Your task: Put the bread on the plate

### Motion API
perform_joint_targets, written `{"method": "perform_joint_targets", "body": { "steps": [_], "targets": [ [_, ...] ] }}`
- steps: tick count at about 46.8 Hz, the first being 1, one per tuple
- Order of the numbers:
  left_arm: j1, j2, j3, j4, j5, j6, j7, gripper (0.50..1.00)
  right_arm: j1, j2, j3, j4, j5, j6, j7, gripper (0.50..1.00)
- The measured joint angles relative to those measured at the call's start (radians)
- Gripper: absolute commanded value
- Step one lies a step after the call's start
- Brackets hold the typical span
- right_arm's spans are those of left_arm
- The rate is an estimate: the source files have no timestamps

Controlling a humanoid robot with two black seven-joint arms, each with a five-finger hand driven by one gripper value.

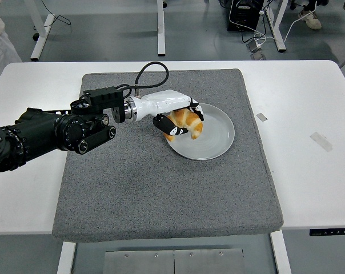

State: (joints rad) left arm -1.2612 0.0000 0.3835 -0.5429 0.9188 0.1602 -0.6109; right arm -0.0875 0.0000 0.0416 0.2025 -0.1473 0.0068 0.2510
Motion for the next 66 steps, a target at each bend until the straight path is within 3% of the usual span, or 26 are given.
{"method": "perform_joint_targets", "body": {
  "steps": [5, 29, 39, 66],
  "targets": [
    [0.000, 0.000, 0.000, 0.000, 0.000, 0.001, 0.000, 0.675, 0.000, 0.000, 0.000, 0.000, 0.000, -0.001, 0.000, 1.000],
    [0.003, 0.000, -0.003, 0.000, -0.002, 0.015, 0.000, 0.827, 0.000, 0.000, 0.000, 0.000, 0.000, -0.001, 0.000, 1.000],
    [0.014, 0.000, -0.011, 0.000, -0.017, 0.042, 0.000, 0.946, 0.000, 0.000, 0.000, 0.000, 0.000, -0.001, 0.000, 1.000],
    [0.006, 0.000, -0.121, 0.000, -0.132, 0.055, 0.000, 0.972, 0.000, 0.000, 0.000, 0.000, 0.000, -0.001, 0.000, 1.000]
  ]
}}
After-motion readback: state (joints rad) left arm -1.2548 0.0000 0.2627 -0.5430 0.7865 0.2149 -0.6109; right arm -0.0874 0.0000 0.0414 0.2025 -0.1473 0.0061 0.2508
